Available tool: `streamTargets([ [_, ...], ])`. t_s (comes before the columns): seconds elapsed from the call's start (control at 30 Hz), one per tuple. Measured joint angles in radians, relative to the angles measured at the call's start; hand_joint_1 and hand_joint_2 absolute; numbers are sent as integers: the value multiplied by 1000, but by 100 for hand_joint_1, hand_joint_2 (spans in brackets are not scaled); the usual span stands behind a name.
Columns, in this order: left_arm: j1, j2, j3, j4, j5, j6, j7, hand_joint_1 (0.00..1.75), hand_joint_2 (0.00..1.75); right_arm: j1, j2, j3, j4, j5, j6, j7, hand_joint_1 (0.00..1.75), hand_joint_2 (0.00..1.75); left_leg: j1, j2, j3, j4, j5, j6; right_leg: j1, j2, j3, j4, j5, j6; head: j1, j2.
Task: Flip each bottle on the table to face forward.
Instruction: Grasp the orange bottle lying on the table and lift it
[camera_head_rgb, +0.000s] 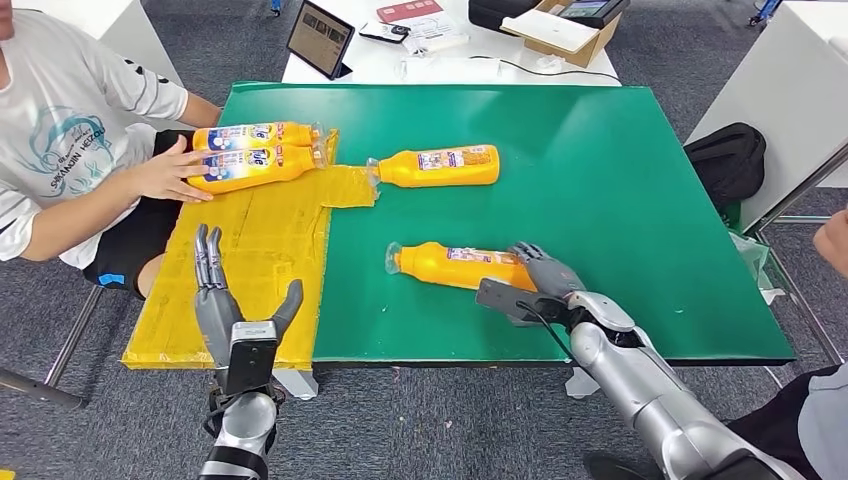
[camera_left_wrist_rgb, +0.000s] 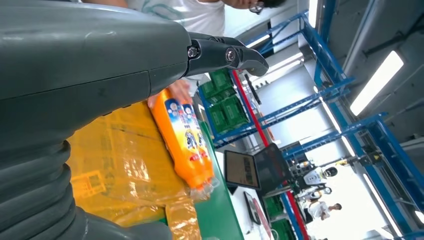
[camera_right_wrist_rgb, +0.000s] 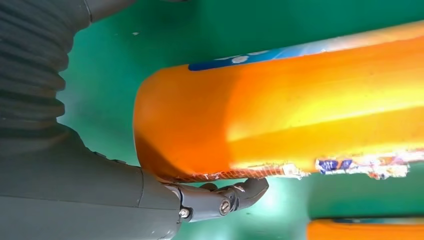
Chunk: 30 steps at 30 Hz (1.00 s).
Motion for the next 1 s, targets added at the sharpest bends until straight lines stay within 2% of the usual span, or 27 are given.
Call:
streamTargets([
  [0.23,0,-2,-19,0,-3,0,0,0,175,-18,8,18,30,-15,11,-3,0,175,0,0,0,0,0,0,0,0,0,0,0,0,0,0],
  [0.43,0,-2,-27,11,9,0,0,0,175,-31,17,33,52,-35,-14,30,0,175,0,0,1,0,0,0,0,0,1,0,0,0,0,0],
  [0.7,0,-2,-44,36,30,0,0,0,175,-66,14,39,76,-78,26,46,0,175,0,0,1,0,0,0,0,0,1,0,0,0,0,0],
  [1.0,0,-2,-55,40,27,0,0,0,175,-116,-20,55,50,-167,114,32,0,175,0,0,0,0,0,0,0,0,0,0,0,0,0,0],
])
